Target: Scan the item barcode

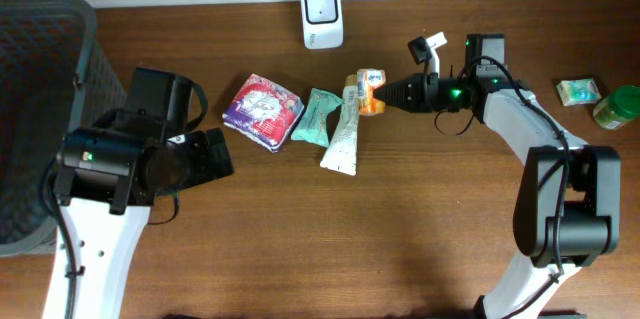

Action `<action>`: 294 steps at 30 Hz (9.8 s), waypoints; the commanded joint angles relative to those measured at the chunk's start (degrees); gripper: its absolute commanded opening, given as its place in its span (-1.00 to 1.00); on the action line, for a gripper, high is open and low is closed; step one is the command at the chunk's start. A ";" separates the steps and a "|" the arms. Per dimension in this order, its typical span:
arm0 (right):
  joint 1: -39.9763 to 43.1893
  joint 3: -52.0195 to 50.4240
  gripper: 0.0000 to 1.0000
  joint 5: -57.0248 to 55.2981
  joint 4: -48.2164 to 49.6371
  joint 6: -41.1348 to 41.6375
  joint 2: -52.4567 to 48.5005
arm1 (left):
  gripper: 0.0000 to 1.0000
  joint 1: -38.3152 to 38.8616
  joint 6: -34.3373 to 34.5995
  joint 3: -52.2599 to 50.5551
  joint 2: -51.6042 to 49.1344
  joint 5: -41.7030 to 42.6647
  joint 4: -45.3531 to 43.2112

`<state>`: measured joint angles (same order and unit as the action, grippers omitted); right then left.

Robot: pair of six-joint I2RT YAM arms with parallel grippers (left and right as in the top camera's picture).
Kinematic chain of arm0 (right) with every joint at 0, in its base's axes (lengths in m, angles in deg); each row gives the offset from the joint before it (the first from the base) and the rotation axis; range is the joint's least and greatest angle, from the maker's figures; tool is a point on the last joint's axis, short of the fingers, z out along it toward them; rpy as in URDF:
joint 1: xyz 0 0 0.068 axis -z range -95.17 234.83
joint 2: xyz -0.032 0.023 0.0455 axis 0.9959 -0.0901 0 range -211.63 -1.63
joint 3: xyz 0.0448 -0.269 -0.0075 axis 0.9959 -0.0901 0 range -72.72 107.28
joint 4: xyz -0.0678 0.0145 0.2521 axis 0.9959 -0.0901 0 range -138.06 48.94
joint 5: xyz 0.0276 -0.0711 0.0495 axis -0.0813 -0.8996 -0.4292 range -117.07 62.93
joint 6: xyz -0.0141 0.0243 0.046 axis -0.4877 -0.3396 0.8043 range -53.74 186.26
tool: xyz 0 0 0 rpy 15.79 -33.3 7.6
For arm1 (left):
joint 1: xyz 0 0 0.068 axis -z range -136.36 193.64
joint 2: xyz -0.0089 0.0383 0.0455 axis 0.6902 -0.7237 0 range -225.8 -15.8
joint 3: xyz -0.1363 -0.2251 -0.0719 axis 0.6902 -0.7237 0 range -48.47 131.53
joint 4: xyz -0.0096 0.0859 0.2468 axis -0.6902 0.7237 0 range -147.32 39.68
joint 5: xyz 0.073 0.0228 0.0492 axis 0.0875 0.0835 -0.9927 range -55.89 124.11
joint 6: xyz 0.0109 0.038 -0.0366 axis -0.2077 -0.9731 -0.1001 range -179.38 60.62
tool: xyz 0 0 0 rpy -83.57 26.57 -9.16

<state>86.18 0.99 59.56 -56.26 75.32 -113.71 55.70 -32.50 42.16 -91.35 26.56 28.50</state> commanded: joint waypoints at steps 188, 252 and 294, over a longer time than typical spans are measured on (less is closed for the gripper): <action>-26.86 5.57 0.88 -86.53 -31.80 11.21 17.94 | 0.98 0.17 0.52 0.15 0.24 -0.44 -0.09; -25.81 26.95 0.97 -84.72 -61.35 9.18 -0.90 | 0.98 0.17 0.52 0.15 0.24 -0.42 -0.09; -36.46 17.27 -0.68 -101.96 -52.76 16.94 -2.82 | 0.99 0.17 0.52 0.15 0.24 -0.44 -0.09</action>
<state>48.04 15.94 -33.03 -105.99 92.00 -116.81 55.70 -32.50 42.16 -91.35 26.56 28.52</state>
